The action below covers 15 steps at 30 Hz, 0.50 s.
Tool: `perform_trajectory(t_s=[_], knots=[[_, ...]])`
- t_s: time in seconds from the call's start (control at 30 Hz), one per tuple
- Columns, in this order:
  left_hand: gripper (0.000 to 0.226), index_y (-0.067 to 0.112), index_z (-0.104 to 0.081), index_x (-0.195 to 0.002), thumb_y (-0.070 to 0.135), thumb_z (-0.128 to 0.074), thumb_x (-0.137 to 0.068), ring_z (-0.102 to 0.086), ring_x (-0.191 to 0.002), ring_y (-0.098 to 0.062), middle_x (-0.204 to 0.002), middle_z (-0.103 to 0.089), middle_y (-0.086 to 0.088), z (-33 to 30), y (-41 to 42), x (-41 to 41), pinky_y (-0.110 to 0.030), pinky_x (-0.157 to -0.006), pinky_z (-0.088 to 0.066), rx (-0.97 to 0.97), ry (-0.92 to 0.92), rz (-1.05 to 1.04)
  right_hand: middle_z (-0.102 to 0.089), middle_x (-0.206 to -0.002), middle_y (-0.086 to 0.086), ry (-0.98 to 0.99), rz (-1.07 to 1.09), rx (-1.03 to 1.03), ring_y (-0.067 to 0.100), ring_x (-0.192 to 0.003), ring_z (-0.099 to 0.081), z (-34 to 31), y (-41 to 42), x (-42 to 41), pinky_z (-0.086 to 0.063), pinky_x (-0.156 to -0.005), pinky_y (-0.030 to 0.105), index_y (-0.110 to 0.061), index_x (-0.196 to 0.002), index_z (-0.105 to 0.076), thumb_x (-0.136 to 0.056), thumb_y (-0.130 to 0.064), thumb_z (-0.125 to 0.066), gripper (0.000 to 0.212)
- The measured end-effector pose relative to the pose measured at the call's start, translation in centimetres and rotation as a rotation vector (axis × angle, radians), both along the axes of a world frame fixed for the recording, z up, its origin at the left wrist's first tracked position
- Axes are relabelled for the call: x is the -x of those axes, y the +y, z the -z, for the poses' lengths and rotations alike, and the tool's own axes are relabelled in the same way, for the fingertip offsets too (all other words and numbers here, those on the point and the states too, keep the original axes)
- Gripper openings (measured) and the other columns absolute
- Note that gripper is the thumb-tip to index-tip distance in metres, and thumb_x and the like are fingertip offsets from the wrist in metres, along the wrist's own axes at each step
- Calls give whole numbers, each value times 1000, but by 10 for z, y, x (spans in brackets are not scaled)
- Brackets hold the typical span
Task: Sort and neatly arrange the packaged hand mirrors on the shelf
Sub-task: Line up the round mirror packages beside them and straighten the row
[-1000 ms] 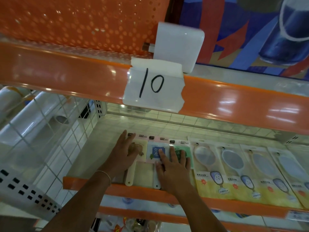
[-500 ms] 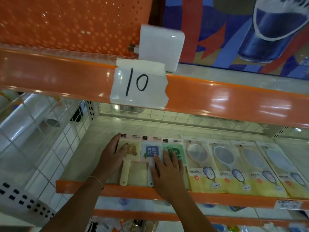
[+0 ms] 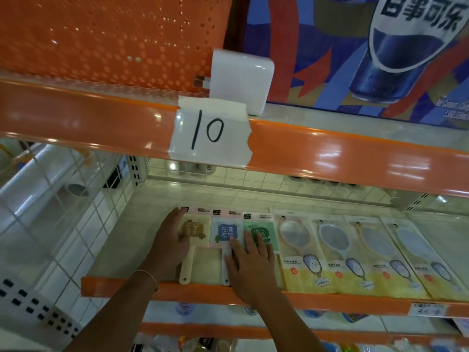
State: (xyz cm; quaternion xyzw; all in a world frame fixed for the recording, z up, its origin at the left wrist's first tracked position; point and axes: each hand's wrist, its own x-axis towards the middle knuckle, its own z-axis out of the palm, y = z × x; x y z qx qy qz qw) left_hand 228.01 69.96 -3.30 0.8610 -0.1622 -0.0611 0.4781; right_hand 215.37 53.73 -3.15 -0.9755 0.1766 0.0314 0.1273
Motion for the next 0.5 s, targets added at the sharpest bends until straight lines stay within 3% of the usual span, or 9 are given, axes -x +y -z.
perform_trajectory(t_s=[0.07,0.17,0.27,0.4,0.5], knots=[[52,17,-39,-143,5,-52,-94,-22,-144,-19,-155,-27,-6,-1,-1,1,-25,-111,-20,-68,-23,3,1,-163,2,0,-2,-9,26,-148,15,-1,0,-1,12,-117,46,-38,-151,-12,-78,-68,10,82],[49,16,-42,-141,7,-51,-94,-20,-144,-19,-157,-20,-5,-2,-2,1,-21,-107,-21,-133,-40,-12,0,-162,6,-37,16,-26,28,-148,12,-5,-3,1,8,-118,45,-37,-151,-13,-81,-68,2,78],[48,17,-42,-142,15,-51,-94,-14,-146,-22,-159,-16,-4,-6,-6,4,-35,-117,-23,-193,-107,0,1,-162,6,-36,60,-15,29,-148,13,-11,-12,4,8,-117,45,-40,-151,-13,-87,-63,-3,69],[69,25,-26,-148,57,-44,-90,-2,-146,-33,-161,-3,-7,-10,-22,13,-48,-119,-10,-553,-193,57,3,-162,6,6,92,-20,33,-147,15,-12,-20,6,5,-118,48,-40,-150,-15,-98,-55,-19,55],[86,25,-16,-149,73,-38,-82,-2,-145,-40,-160,2,-10,-8,-33,18,-52,-115,-17,-733,-204,74,4,-162,6,22,97,-42,33,-147,15,-9,-21,5,4,-118,47,-38,-151,-16,-98,-56,-19,56]])
